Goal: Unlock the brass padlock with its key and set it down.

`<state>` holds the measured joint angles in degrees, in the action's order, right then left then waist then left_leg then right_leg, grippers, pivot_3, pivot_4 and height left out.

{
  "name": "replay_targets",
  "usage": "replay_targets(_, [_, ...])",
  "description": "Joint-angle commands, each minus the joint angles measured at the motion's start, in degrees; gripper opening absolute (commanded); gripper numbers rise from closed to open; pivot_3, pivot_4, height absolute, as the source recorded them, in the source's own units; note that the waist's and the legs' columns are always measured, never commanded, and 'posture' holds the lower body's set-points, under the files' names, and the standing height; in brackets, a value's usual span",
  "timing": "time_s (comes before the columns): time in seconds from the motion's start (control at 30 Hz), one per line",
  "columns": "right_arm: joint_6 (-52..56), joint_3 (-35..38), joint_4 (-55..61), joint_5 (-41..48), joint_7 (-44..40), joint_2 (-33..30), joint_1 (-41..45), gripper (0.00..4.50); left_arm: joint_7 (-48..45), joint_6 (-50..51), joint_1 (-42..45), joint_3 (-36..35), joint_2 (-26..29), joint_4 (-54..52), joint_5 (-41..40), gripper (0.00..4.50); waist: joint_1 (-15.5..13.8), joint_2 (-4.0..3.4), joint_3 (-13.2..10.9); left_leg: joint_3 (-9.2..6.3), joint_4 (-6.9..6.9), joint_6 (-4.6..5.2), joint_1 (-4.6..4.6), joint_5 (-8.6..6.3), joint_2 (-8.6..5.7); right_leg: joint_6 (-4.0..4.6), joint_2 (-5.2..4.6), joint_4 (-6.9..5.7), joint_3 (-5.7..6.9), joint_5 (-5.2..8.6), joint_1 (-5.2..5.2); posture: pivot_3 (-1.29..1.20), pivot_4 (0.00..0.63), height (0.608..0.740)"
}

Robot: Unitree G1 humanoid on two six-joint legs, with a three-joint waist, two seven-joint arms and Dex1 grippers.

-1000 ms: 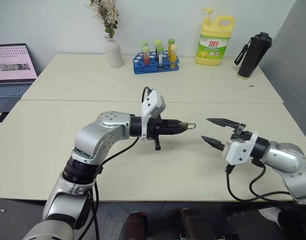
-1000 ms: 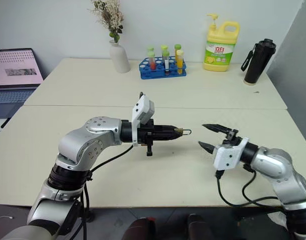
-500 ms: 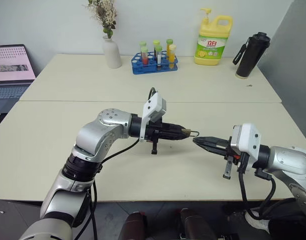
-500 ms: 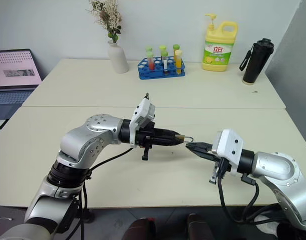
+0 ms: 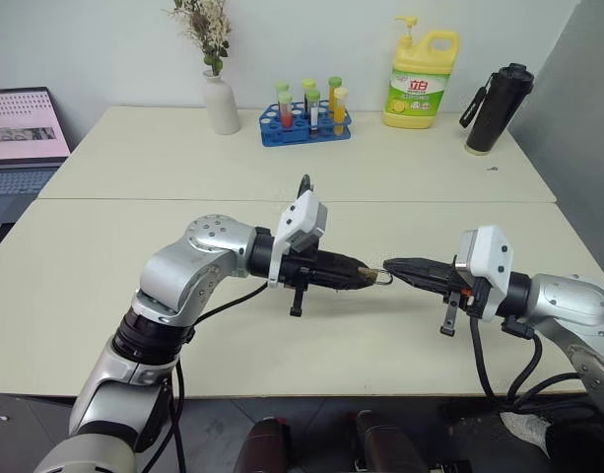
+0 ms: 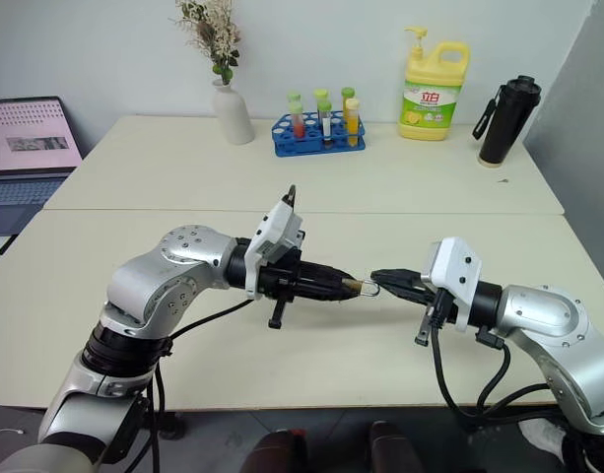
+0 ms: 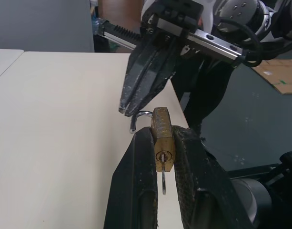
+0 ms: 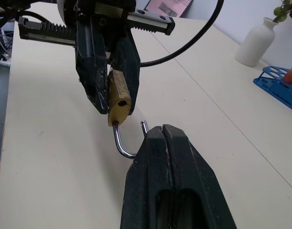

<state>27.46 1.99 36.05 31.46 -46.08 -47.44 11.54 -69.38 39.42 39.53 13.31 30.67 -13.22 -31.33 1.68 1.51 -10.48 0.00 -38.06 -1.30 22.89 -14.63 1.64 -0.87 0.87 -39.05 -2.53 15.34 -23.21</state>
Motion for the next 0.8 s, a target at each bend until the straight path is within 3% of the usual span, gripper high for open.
replay_targets(0.03, [-1.7,0.3,0.0,-0.7,-2.9,-1.2,0.9,0.00,-0.4,-1.0,0.2,-0.5,0.1,-1.7,-0.9,0.17,0.0,0.00,0.0,0.00,0.00,0.00,0.00,0.00,0.00,0.00,0.00,0.00,0.00,0.00,0.00,0.00,0.150,0.740])
replay_targets(0.8, [-0.7,-1.6,-0.1,-2.0,-9.8,-2.9,-0.3,0.00,-0.7,1.1,-0.1,-1.1,0.7,-2.1,-3.5,0.17,0.0,0.00,0.0,-0.01,0.00,0.00,0.00,0.00,0.01,0.00,0.00,0.00,0.01,0.00,0.00,0.00,0.150,0.740])
